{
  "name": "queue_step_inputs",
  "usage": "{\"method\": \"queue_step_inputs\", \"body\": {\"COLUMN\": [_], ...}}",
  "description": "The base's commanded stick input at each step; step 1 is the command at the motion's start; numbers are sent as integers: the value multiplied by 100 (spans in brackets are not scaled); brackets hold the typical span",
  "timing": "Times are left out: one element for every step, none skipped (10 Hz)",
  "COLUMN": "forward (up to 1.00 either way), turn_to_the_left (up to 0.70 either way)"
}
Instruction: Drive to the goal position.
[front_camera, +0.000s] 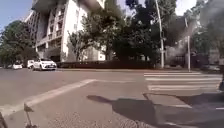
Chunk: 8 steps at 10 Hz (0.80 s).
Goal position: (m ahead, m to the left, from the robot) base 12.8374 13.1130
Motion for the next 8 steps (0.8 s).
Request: {"method": "queue_step_inputs", "body": {"forward": [0,0,0,0,0,0,0,0], "turn_to_the_left": [0,0,0,0,0,0,0,0]}}
